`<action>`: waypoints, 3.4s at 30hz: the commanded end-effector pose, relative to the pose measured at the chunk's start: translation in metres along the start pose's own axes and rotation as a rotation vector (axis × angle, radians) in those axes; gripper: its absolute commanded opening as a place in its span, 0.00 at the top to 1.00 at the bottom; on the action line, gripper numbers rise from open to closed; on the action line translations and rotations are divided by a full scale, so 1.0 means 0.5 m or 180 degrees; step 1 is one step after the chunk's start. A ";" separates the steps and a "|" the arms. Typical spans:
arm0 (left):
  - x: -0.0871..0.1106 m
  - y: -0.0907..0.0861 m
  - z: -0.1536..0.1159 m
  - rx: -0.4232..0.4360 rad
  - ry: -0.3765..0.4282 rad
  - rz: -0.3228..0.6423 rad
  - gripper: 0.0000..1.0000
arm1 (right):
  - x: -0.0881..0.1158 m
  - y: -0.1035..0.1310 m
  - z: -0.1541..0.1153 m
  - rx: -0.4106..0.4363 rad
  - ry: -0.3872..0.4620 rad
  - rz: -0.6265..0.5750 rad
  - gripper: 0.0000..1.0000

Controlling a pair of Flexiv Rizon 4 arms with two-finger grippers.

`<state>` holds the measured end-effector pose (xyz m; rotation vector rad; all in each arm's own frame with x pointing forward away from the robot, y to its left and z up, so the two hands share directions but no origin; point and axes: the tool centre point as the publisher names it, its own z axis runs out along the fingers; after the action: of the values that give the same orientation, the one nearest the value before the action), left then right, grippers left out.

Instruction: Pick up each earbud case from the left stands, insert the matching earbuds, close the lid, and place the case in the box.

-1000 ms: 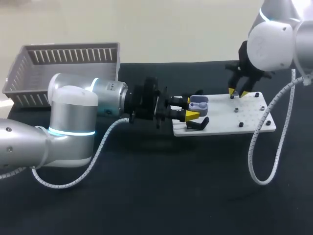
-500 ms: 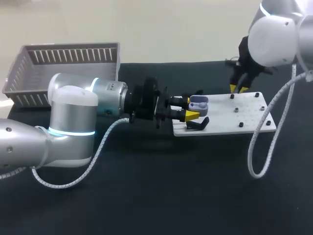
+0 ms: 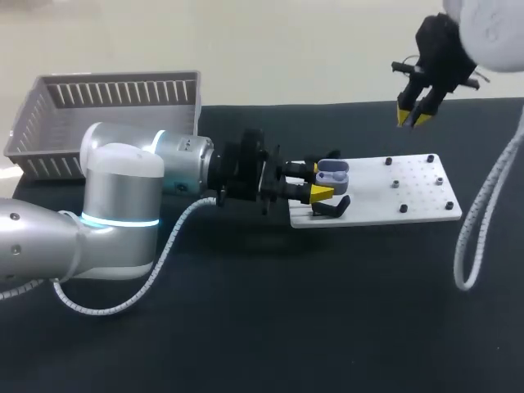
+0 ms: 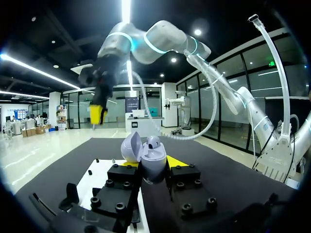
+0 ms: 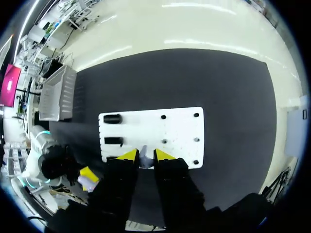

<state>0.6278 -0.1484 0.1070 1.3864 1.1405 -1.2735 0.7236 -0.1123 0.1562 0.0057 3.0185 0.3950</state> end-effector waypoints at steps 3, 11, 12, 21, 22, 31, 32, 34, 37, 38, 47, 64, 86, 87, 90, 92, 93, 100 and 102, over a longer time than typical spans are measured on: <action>0.001 -0.002 0.000 -0.0013 -0.0005 0.0007 1.00 | 0.089 0.069 -0.061 0.0143 -0.0059 -0.0314 1.00; 0.001 -0.002 0.000 -0.0013 -0.0005 0.0007 1.00 | 0.124 0.119 -0.061 0.0283 -0.0004 -0.0531 1.00; 0.001 -0.002 0.000 -0.0013 -0.0005 0.0007 1.00 | 0.124 0.119 -0.061 0.0283 -0.0004 -0.0531 1.00; 0.001 -0.002 0.000 -0.0013 -0.0005 0.0007 1.00 | 0.124 0.119 -0.061 0.0283 -0.0004 -0.0531 1.00; 0.001 -0.002 0.000 -0.0013 -0.0005 0.0007 1.00 | 0.124 0.119 -0.061 0.0283 -0.0004 -0.0531 1.00; 0.001 -0.002 0.000 -0.0013 -0.0005 0.0007 1.00 | 0.156 0.188 -0.085 0.0295 0.0092 -0.0773 1.00; 0.001 -0.002 0.000 -0.0013 -0.0005 0.0007 1.00 | 0.162 0.196 -0.085 0.0312 0.0117 -0.0797 1.00; 0.001 -0.002 0.000 -0.0013 -0.0005 0.0007 1.00 | 0.176 0.212 -0.083 0.0349 0.0141 -0.0849 1.00; 0.001 -0.002 0.000 -0.0013 -0.0005 0.0007 1.00 | 0.198 0.233 -0.074 0.0395 0.0207 -0.0943 1.00; 0.001 -0.002 0.000 -0.0013 -0.0005 0.0007 1.00 | 0.202 0.237 -0.069 0.0417 0.0212 -0.0962 1.00; 0.001 -0.002 0.000 -0.0013 -0.0005 0.0007 1.00 | 0.233 0.267 -0.037 0.0456 0.0282 -0.1105 1.00; 0.001 -0.002 0.000 -0.0013 -0.0005 0.0007 1.00 | 0.232 0.270 0.008 0.0673 0.0334 -0.1211 1.00; 0.001 -0.002 0.000 -0.0013 -0.0005 0.0007 1.00 | 0.226 0.263 0.042 0.0718 0.0401 -0.1157 1.00; 0.001 -0.002 0.000 -0.0013 -0.0005 0.0007 1.00 | 0.225 0.263 0.044 0.0714 0.0401 -0.1159 1.00; 0.001 -0.002 0.000 -0.0013 -0.0005 0.0007 1.00 | 0.223 0.262 0.048 0.0712 0.0402 -0.1168 1.00; 0.001 -0.002 0.000 -0.0013 -0.0005 0.0007 1.00 | 0.222 0.262 0.050 0.0712 0.0402 -0.1173 1.00; 0.001 -0.002 0.000 -0.0013 -0.0005 0.0007 1.00 | 0.222 0.262 0.050 0.0712 0.0403 -0.1174 1.00; 0.001 -0.002 0.000 -0.0013 -0.0005 0.0007 1.00 | 0.219 0.259 0.055 0.0708 0.0403 -0.1168 1.00; 0.001 -0.002 0.000 -0.0013 -0.0005 0.0007 1.00 | 0.217 0.258 0.057 0.0703 0.0394 -0.1168 1.00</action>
<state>0.6278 -0.1484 0.1070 1.3864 1.1406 -1.2735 0.6166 0.0218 0.1530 -0.5661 3.0723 0.0267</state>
